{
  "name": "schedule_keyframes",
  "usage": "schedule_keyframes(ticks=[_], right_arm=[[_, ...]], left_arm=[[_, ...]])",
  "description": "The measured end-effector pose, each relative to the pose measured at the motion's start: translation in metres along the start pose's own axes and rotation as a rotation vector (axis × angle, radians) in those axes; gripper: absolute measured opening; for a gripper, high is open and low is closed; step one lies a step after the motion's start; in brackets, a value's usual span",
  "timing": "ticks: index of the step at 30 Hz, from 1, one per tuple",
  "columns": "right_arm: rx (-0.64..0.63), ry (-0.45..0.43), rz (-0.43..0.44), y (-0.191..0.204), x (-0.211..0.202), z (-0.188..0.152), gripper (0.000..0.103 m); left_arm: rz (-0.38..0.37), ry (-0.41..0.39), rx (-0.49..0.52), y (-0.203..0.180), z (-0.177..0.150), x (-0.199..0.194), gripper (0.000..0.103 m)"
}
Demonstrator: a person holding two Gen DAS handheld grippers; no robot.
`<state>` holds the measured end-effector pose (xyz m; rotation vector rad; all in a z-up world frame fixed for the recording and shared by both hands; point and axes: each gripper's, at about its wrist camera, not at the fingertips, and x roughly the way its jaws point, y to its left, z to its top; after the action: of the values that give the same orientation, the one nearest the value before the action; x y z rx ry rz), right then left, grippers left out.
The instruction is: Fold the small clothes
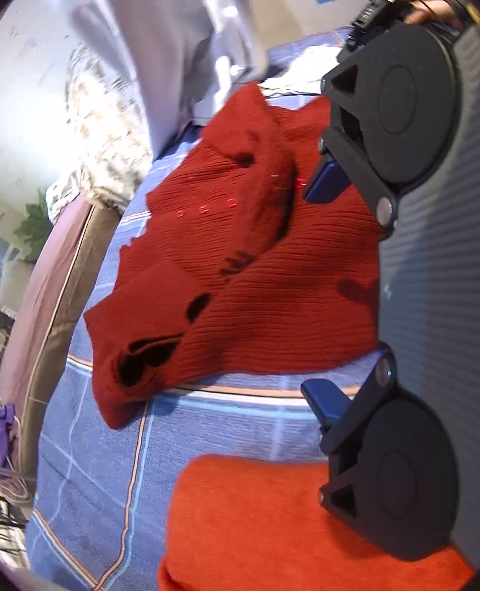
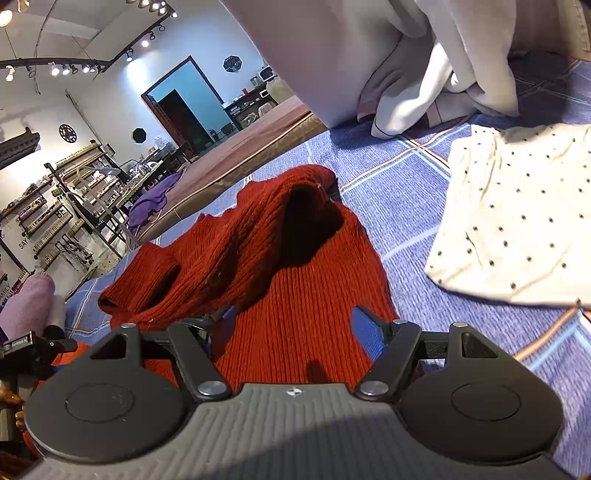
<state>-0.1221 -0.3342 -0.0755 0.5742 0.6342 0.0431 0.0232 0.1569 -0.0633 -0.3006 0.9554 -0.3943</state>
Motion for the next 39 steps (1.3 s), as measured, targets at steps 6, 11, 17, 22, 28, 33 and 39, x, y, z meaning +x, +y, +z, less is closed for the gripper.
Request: schedule_keyframes(ticks=[6, 11, 17, 22, 28, 33, 39], right_arm=[[0.112, 0.022, -0.040, -0.026, -0.020, -0.031, 0.103], [0.187, 0.003, -0.025, -0.045, -0.029, -0.046, 0.103], [0.195, -0.002, -0.039, -0.051, -0.019, -0.051, 0.101], [0.190, 0.043, 0.008, -0.048, -0.002, -0.057, 0.054], [0.267, 0.029, 0.133, -0.029, 0.002, -0.066, 0.022], [0.433, -0.091, 0.319, -0.014, -0.036, -0.047, 0.011], [0.394, -0.116, 0.339, -0.002, -0.086, -0.023, 0.001]], left_arm=[[0.003, 0.033, 0.168, -0.004, -0.047, -0.006, 0.103], [-0.021, 0.065, 0.237, -0.018, -0.062, 0.005, 0.103], [-0.135, 0.112, 0.074, -0.007, -0.077, 0.024, 0.097], [-0.134, 0.079, 0.059, -0.003, -0.083, 0.024, 0.039], [-0.175, -0.002, 0.023, -0.010, -0.069, 0.007, 0.017], [-0.181, -0.115, 0.038, -0.012, -0.044, -0.057, 0.017], [-0.104, -0.024, 0.076, 0.007, -0.052, -0.080, 0.017]])
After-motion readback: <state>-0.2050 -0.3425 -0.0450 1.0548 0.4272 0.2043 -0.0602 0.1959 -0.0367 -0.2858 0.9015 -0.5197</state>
